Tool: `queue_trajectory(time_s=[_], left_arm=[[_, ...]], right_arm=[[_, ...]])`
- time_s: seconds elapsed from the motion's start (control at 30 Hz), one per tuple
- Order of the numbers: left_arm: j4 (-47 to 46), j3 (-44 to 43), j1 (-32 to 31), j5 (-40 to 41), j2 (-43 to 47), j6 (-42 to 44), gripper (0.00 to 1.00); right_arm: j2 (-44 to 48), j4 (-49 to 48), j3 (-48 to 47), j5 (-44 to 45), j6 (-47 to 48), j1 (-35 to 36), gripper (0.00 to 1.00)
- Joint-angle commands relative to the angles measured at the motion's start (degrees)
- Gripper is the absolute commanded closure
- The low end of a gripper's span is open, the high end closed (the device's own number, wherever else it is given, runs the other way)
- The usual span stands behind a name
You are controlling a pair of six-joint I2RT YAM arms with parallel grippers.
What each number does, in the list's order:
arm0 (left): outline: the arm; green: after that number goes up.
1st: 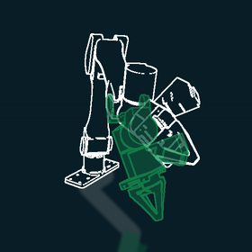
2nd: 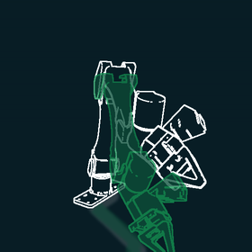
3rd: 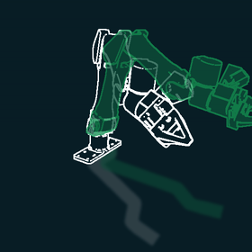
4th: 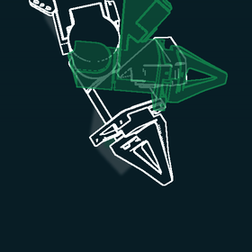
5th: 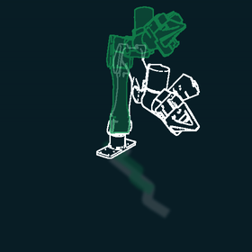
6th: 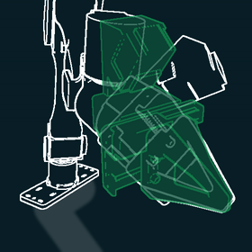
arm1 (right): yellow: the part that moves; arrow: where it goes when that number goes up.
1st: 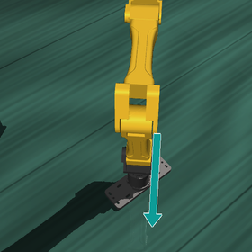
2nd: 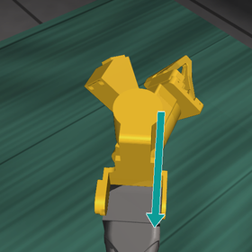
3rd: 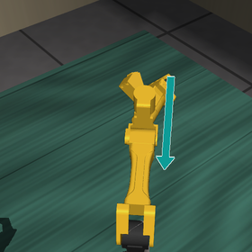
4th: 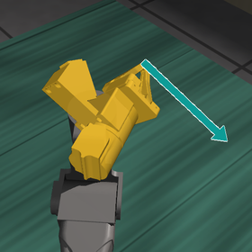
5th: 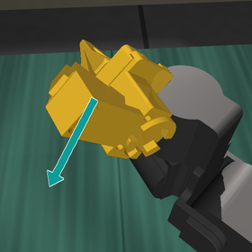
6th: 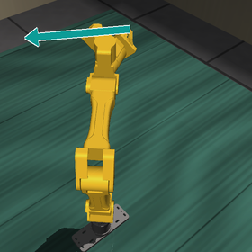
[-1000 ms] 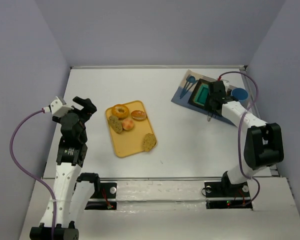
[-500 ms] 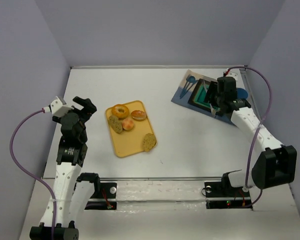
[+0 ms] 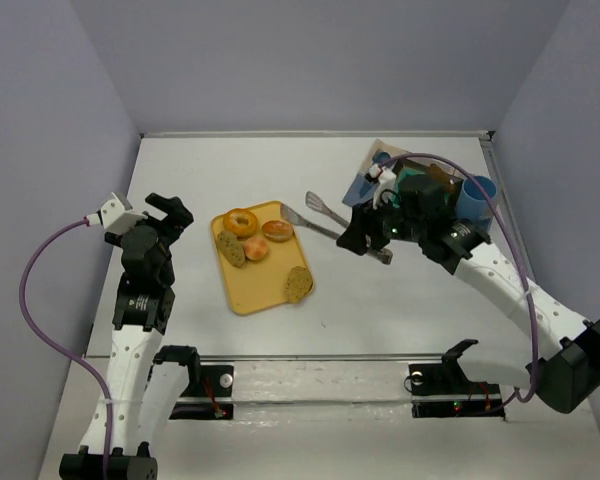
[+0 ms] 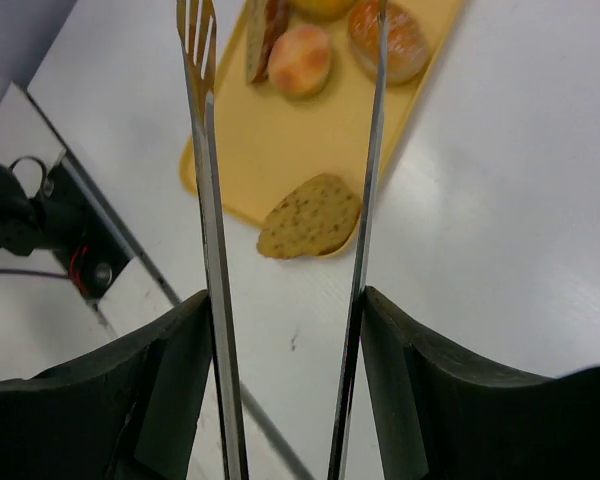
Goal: Place the bread
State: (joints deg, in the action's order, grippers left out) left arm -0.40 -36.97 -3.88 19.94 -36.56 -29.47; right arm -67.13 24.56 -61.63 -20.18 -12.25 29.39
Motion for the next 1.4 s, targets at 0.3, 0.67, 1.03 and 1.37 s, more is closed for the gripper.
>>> queue_trajectory(time_s=[0.3, 0.67, 1.03, 1.37], left_arm=[[-1.62, 0.67, 0.19, -0.26, 0.79, -0.41, 0.01], [-1.88, 0.76, 0.19, -0.17, 0.7, -0.41, 0.01], [-1.88, 0.85, 0.19, 0.18, 0.87, -0.5, 0.01], [-1.79, 1.2, 0.1, 0.88, 2.19, -0.85, 0.01]], right_arm=[[-13.9, 21.93, -7.71, 12.45, -9.1, 20.97, 0.38], [-20.22, 26.07, -11.67, 16.76, -6.3, 26.69, 0.39], [-21.29, 26.95, -16.07, 22.46, -7.25, 27.83, 0.67], [-19.09, 24.23, -18.0, 27.29, -9.54, 27.83, 0.93]])
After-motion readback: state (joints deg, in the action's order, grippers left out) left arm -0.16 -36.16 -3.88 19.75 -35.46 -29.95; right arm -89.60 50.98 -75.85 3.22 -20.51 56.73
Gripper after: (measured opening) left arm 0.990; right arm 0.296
